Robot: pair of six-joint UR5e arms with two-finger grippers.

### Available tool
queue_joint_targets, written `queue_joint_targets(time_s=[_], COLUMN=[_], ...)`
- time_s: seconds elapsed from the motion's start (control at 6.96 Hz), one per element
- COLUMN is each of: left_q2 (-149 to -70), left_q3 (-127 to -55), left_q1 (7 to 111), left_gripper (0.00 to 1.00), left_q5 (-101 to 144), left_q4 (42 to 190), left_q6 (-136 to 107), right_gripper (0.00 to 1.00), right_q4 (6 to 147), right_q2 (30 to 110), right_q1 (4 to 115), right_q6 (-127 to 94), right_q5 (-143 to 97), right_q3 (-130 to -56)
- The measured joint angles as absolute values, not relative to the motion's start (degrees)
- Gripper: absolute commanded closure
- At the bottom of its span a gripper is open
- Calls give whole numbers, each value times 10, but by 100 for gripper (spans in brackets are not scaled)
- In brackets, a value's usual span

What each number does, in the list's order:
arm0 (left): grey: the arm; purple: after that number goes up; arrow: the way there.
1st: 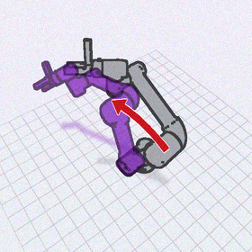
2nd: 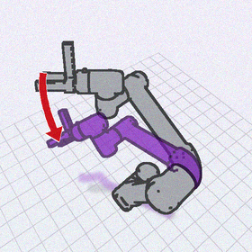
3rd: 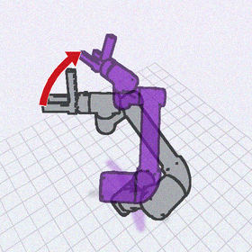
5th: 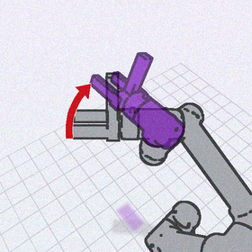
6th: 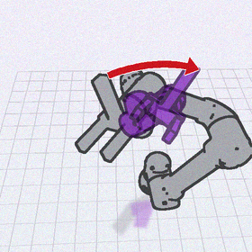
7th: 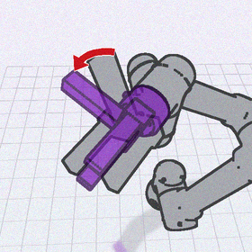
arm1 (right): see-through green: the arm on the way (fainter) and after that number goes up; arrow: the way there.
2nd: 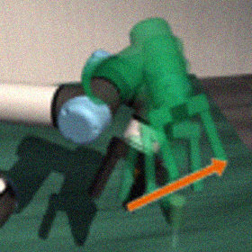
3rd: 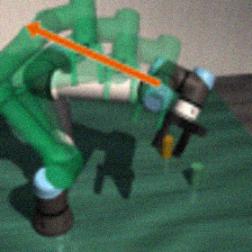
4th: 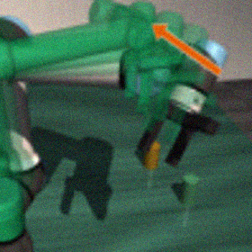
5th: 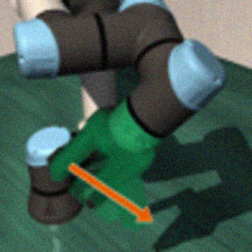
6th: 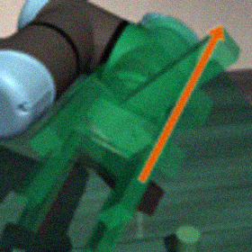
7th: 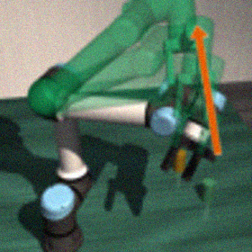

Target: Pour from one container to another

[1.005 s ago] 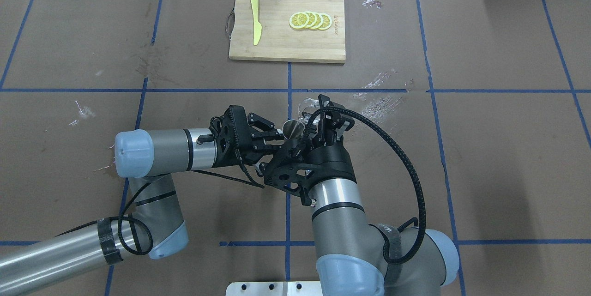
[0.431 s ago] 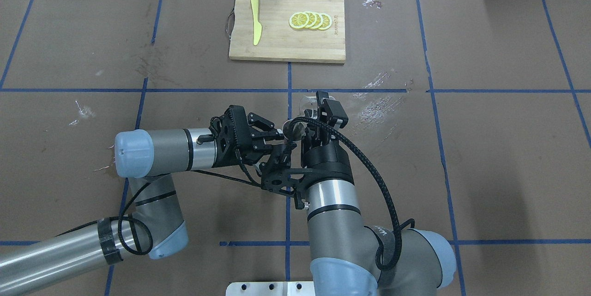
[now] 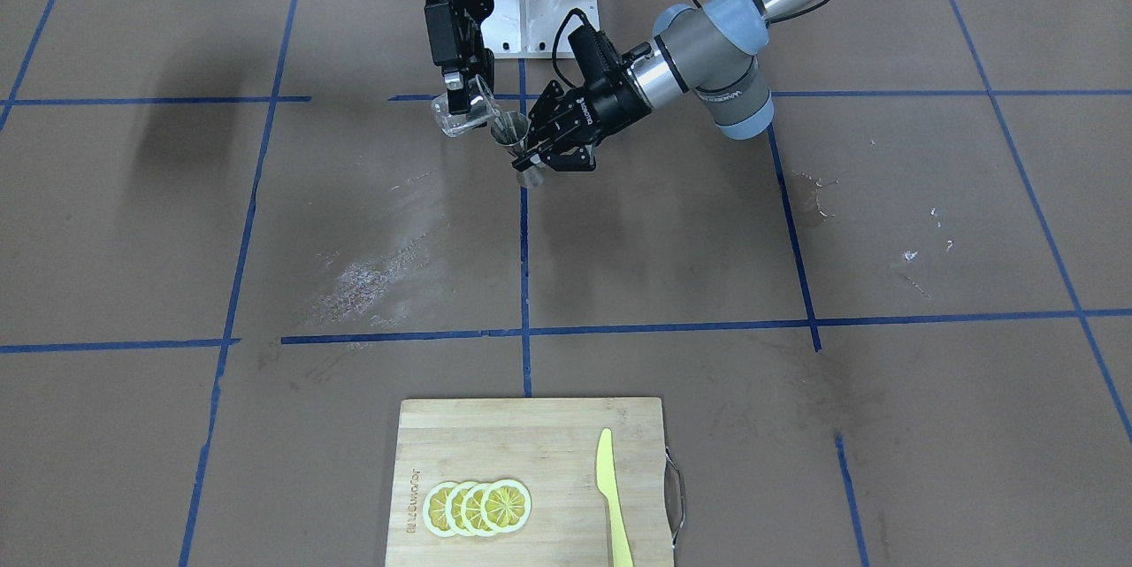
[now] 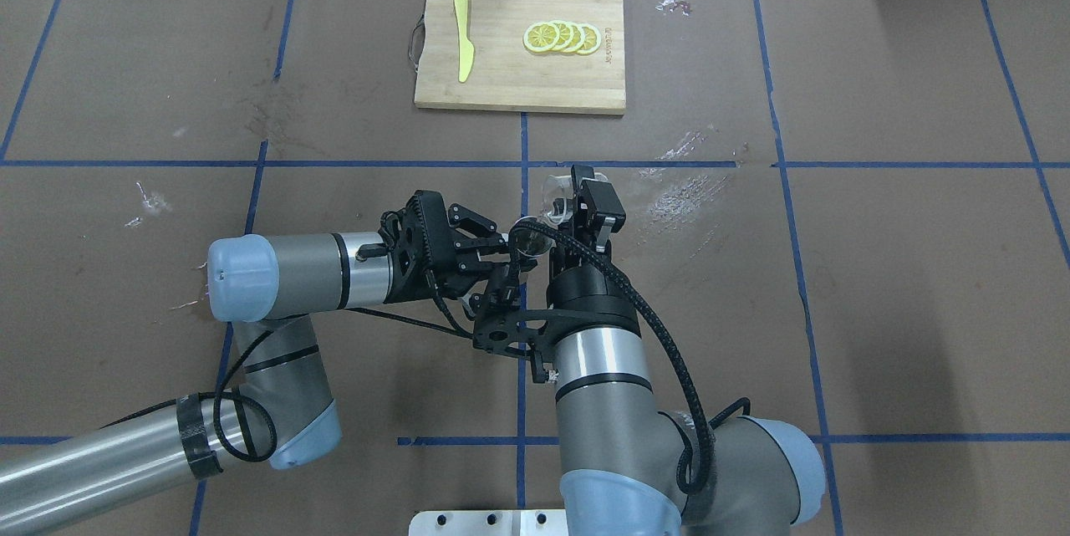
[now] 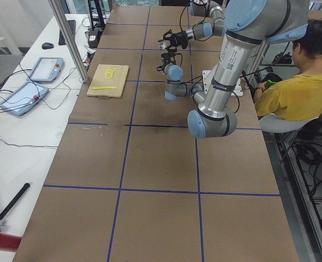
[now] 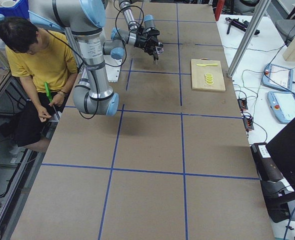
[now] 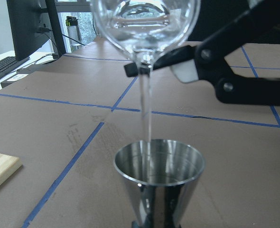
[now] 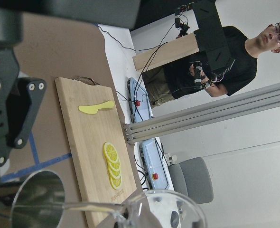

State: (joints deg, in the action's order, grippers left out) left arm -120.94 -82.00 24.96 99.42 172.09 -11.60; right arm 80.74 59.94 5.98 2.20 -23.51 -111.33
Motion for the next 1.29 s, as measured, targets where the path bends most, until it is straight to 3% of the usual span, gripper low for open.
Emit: queue_joint_targets(time_s=[1.29], left_q2=[-1208], left_q3=[-821], left_q1=[248], left_gripper=[100], left_q5=[994], left_q4=[1721], left_q6=[-116], right_gripper=[100], right_q4=[809], right_q2=[599], right_q1=[54], right_q6=[101], right_q5=[-225], right_q3=[-1116])
